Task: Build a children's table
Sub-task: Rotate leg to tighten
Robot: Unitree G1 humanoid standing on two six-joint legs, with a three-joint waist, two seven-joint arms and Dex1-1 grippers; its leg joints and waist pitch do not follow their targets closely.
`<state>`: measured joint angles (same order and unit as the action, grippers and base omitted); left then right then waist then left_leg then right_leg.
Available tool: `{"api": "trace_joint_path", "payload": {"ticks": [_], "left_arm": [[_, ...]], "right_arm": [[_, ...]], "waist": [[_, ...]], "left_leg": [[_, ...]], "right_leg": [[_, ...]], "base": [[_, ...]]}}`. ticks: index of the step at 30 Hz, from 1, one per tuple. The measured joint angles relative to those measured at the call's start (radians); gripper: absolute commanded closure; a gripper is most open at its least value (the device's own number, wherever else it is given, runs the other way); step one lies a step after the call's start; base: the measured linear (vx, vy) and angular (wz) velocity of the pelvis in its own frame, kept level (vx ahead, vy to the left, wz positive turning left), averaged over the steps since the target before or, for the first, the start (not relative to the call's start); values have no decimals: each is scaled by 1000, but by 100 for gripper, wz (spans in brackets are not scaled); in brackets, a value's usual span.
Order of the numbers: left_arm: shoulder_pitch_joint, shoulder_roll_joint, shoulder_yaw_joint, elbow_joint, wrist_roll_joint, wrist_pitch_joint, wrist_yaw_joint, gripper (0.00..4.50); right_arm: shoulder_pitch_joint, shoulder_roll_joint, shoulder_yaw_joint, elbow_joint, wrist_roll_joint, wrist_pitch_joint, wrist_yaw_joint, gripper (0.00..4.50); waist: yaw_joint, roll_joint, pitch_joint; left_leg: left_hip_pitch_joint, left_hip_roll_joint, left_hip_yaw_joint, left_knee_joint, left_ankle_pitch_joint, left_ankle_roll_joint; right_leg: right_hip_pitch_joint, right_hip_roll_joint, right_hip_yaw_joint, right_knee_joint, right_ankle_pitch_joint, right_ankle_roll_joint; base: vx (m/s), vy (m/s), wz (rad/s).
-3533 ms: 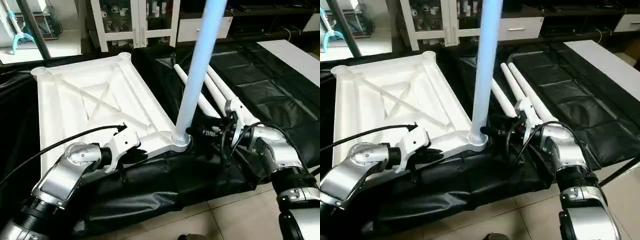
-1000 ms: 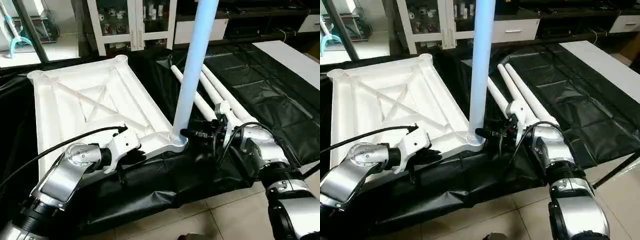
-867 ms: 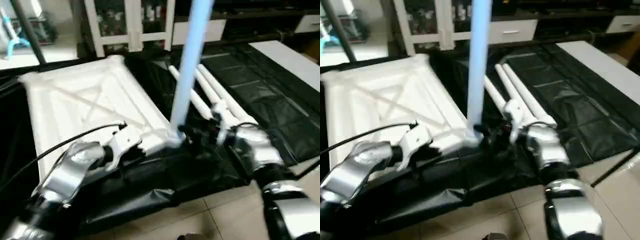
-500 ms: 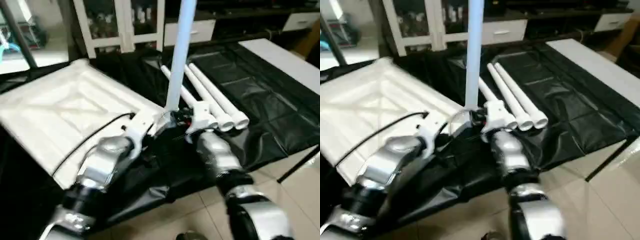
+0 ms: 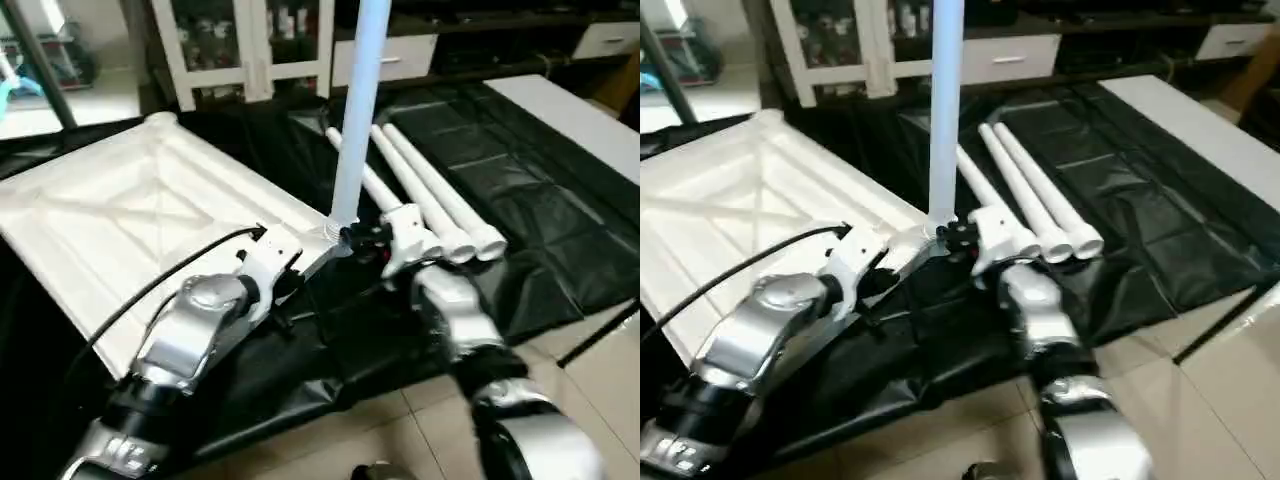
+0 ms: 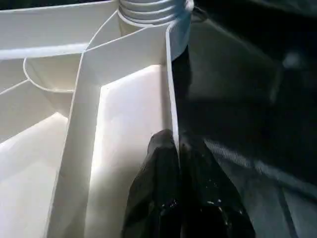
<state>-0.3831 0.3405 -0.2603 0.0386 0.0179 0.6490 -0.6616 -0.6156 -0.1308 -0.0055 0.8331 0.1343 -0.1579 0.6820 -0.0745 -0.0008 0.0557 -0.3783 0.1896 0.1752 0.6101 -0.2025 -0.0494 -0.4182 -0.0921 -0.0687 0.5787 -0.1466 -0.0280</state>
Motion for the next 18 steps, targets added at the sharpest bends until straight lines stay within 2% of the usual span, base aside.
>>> {"api": "trace_joint_path", "payload": {"ticks": [7,9,10,13,16,18], "left_arm": [[55,85,-13,-63,-28,-66,-111,450],[59,90,-14,-66,-34,-71,-123,450],[62,97,-16,-68,-37,-77,-131,450],[70,105,-31,-83,-44,-83,-150,450],[72,100,-45,-90,-44,-85,-164,450],[72,101,-51,-93,-44,-86,-167,450]], "right_arm": [[0,-169,-8,-129,60,82,240,265],[0,-180,-11,-137,77,109,278,255],[0,-187,-12,-143,100,138,315,234],[0,-209,-5,-165,142,213,435,211],[0,-214,11,-167,145,226,484,211],[-2,-219,13,-162,144,232,502,211]], "waist": [[27,0,0],[31,0,0],[33,0,0],[40,0,0],[54,-1,-1],[56,-2,-1]], "left_leg": [[-1,1,3,-1,3,6],[-1,1,3,-1,3,6],[-1,1,4,-1,3,6],[0,1,5,0,0,1],[1,1,7,0,0,1],[1,2,8,0,0,1]], "right_leg": [[0,0,1,1,-1,1],[0,0,1,1,-1,1],[0,0,2,1,-1,1],[1,0,3,1,-1,1],[2,-1,5,1,-1,1],[2,-1,5,1,-1,1]], "base": [[0,0,0],[0,0,0],[0,0,0],[0,0,0],[0,0,0],[0,0,0]]}}
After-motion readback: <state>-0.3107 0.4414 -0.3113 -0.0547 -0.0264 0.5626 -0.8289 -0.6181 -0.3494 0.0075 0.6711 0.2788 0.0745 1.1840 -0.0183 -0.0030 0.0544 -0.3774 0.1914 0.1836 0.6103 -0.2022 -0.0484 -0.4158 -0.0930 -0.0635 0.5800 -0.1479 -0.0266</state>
